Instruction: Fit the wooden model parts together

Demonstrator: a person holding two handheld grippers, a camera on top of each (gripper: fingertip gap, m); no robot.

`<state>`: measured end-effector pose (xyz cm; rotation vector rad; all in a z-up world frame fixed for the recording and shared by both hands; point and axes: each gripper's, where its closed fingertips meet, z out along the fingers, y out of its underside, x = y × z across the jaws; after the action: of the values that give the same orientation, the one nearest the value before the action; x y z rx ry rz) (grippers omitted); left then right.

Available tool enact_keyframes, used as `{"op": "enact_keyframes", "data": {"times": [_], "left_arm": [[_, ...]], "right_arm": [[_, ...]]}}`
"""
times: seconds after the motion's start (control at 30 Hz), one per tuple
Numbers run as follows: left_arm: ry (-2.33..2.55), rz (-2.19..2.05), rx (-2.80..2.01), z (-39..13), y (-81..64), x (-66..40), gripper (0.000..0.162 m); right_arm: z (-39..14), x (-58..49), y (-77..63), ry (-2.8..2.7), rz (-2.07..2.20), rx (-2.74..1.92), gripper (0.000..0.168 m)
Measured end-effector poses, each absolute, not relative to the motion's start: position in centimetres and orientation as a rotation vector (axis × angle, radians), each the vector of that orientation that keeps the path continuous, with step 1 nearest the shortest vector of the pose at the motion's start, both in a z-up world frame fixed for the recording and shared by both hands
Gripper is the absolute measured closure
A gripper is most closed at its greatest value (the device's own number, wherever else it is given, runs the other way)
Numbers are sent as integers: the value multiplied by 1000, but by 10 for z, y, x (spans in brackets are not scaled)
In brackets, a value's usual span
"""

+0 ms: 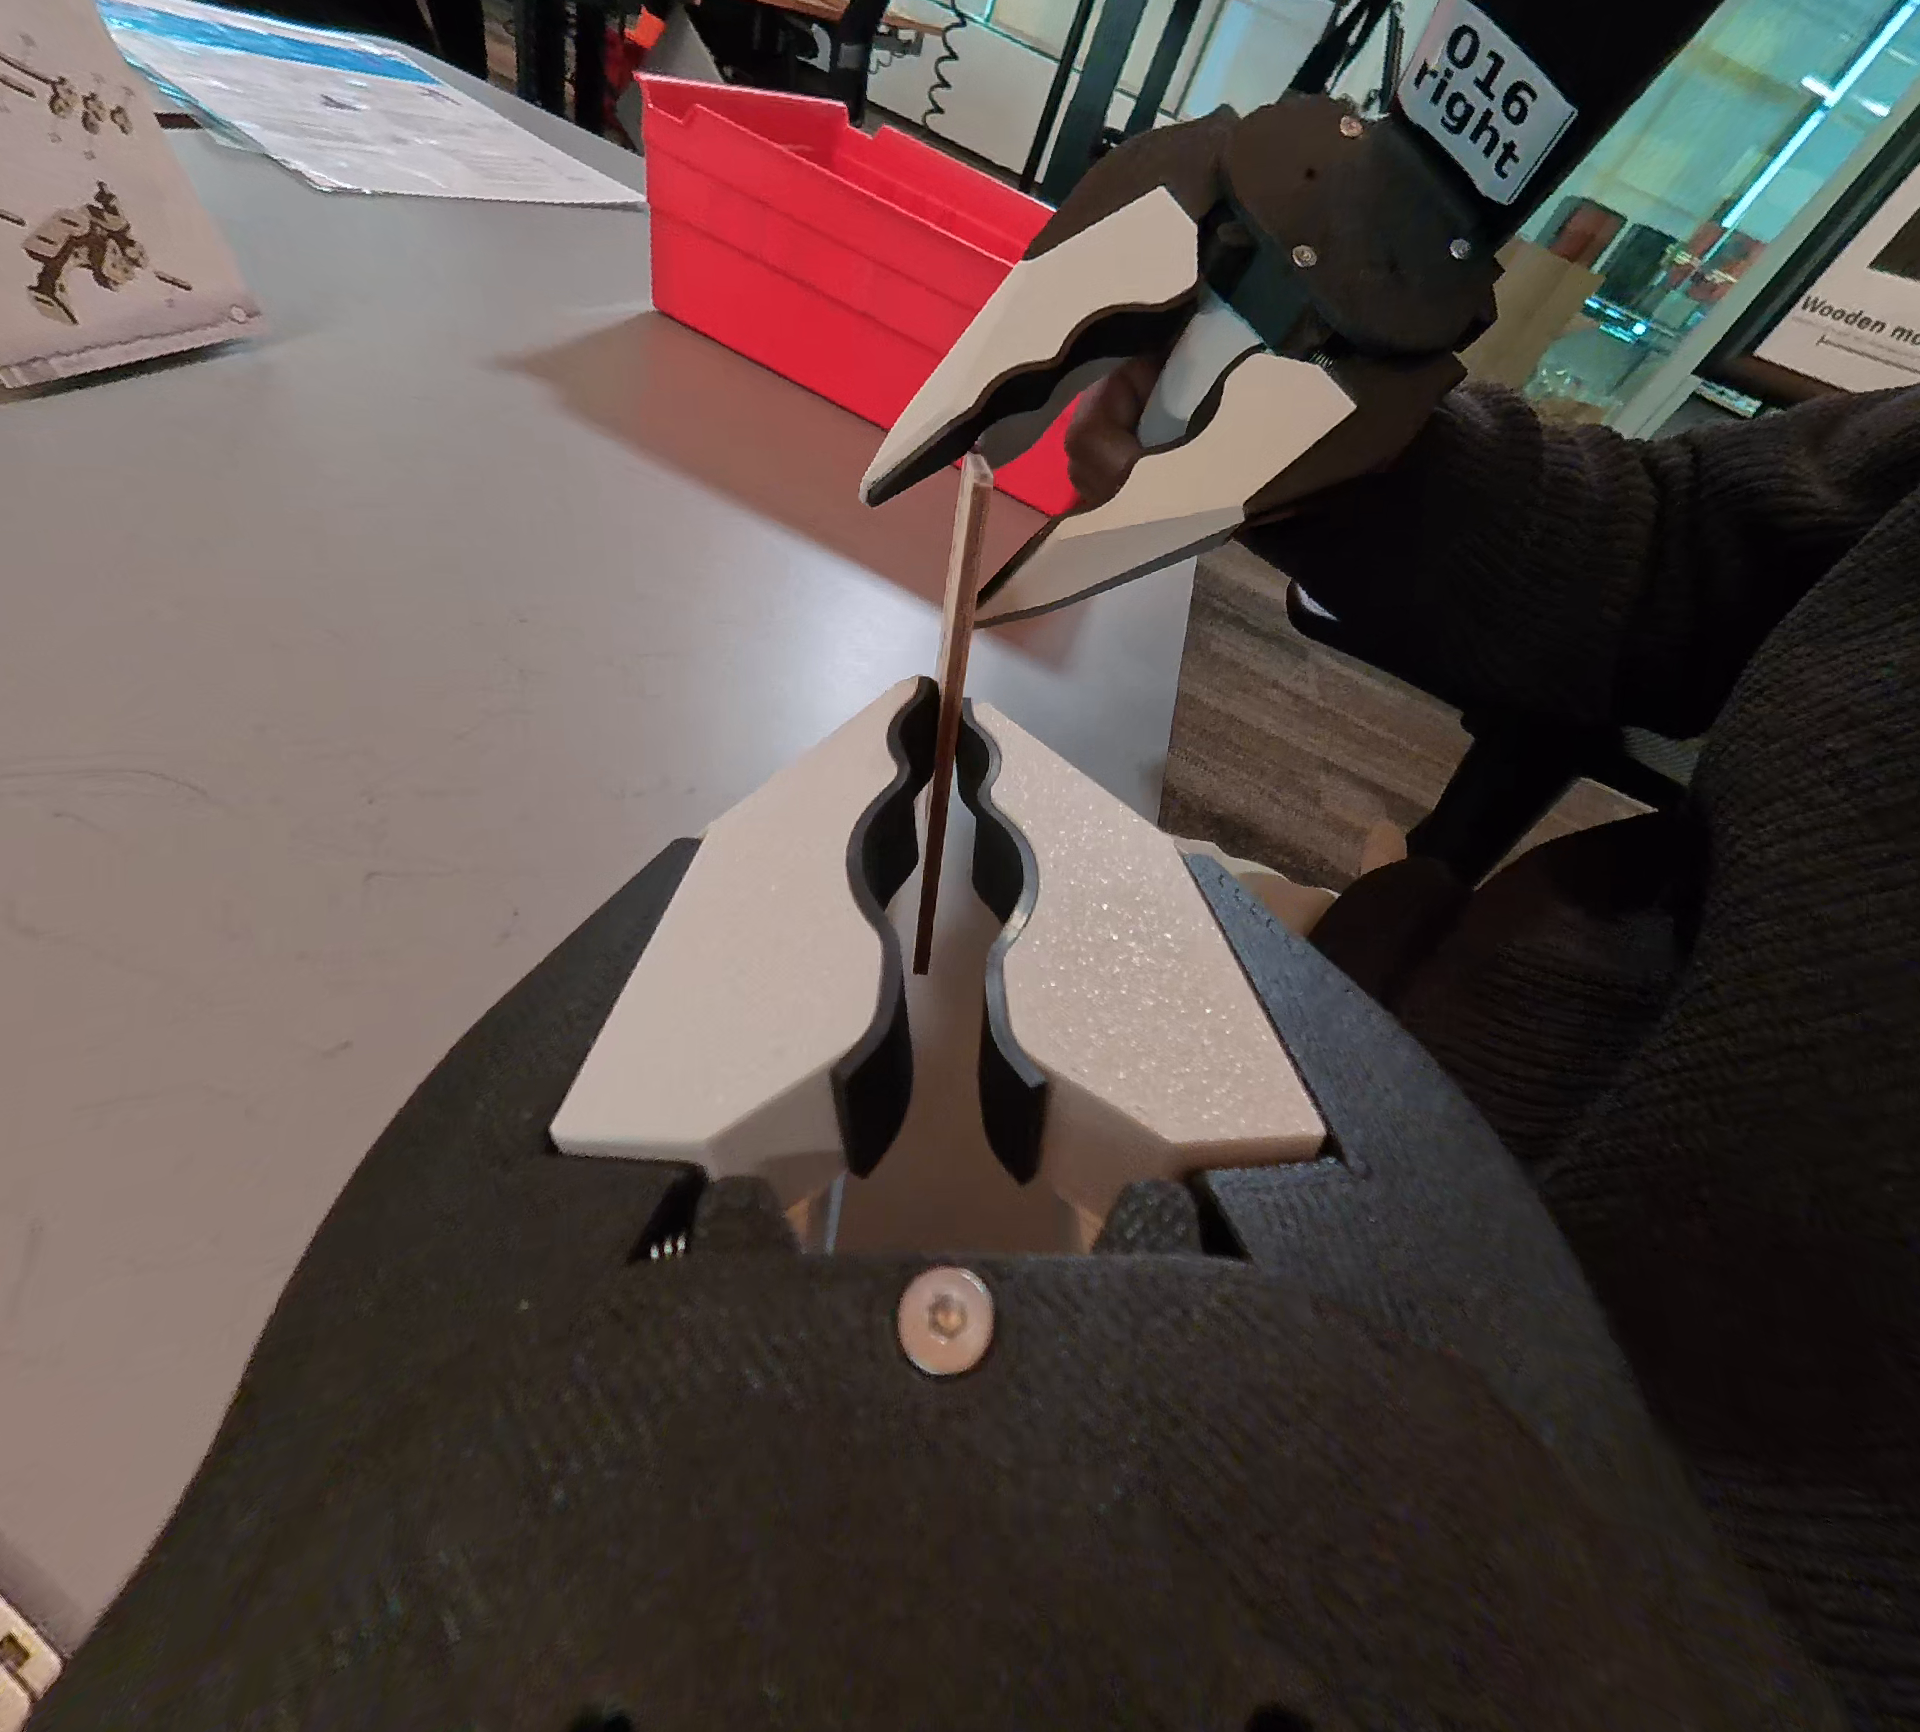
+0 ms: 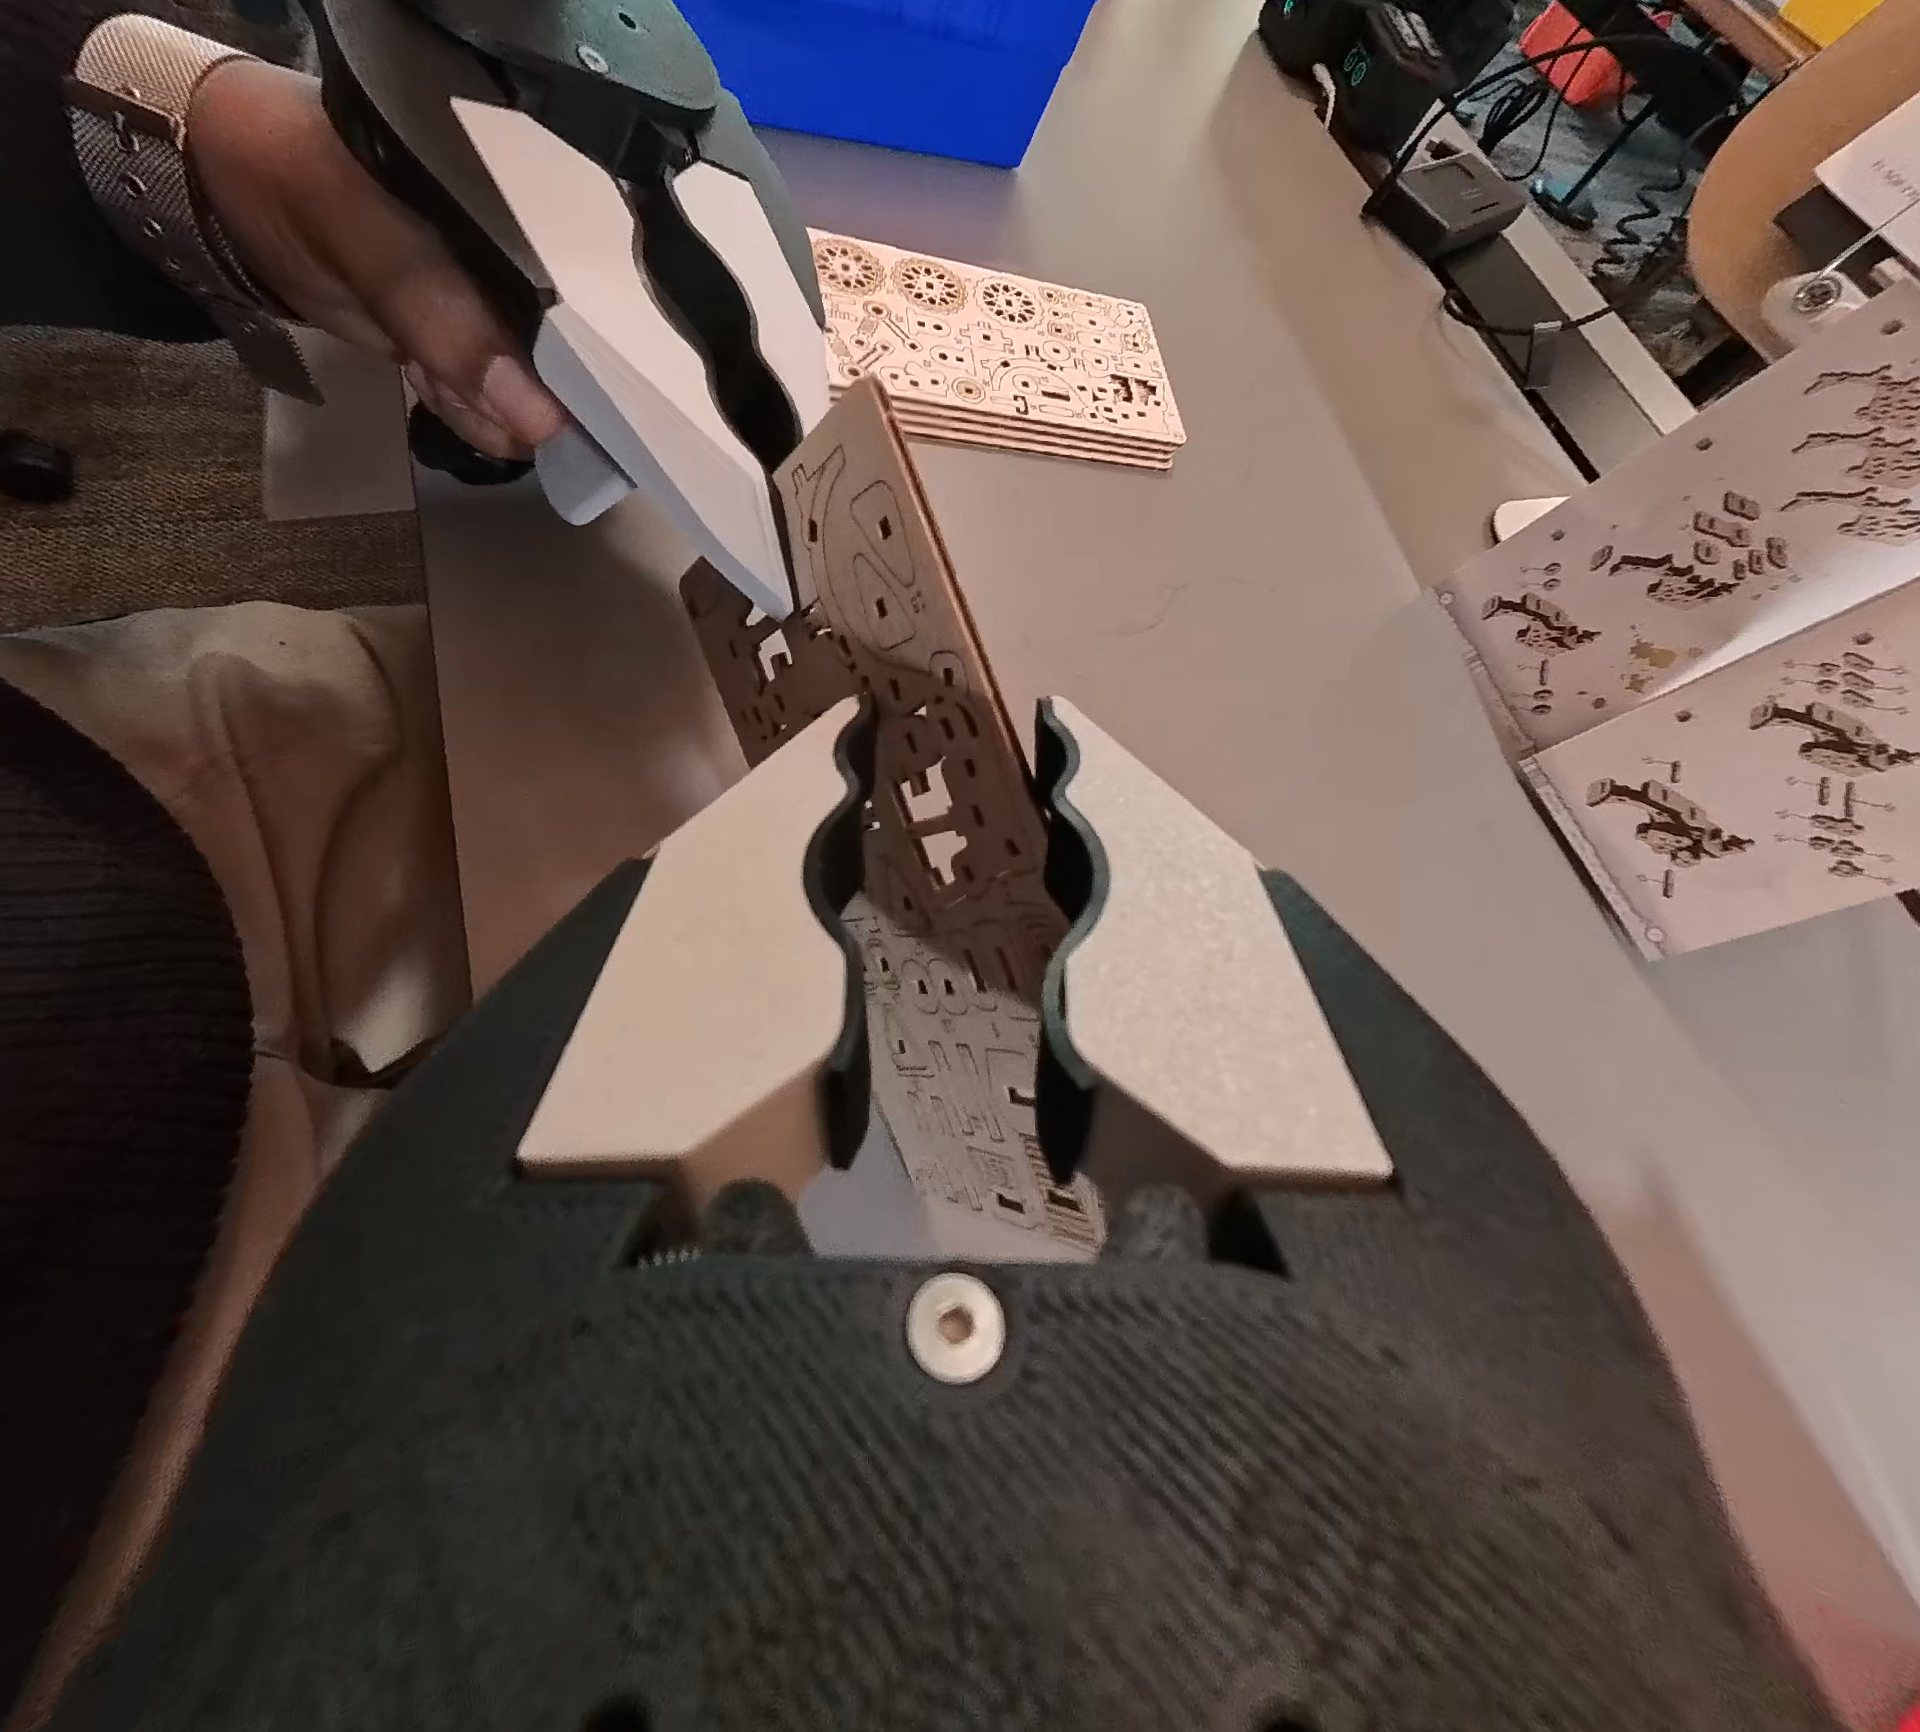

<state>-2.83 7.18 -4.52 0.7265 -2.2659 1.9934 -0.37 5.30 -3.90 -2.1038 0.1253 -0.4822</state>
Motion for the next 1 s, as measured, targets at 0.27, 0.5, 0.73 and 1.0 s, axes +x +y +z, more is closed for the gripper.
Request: {"op": "enact_keyframes", "data": {"times": [0.27,0.5,0.73,1.0], "left_arm": [[-2250,1980,759,-45,72,-27,162],[-2237,1976,777,-46,72,-26,162],[-2225,1975,790,-46,72,-26,162],[-2229,1968,803,-46,73,-24,161]], "right_arm": [[-39,-2,54,137,-472,-2102,140],[-40,-1,54,132,-491,-2111,141],[-40,-1,54,126,-506,-2116,141],[-40,0,54,115,-521,-2119,141]]}}
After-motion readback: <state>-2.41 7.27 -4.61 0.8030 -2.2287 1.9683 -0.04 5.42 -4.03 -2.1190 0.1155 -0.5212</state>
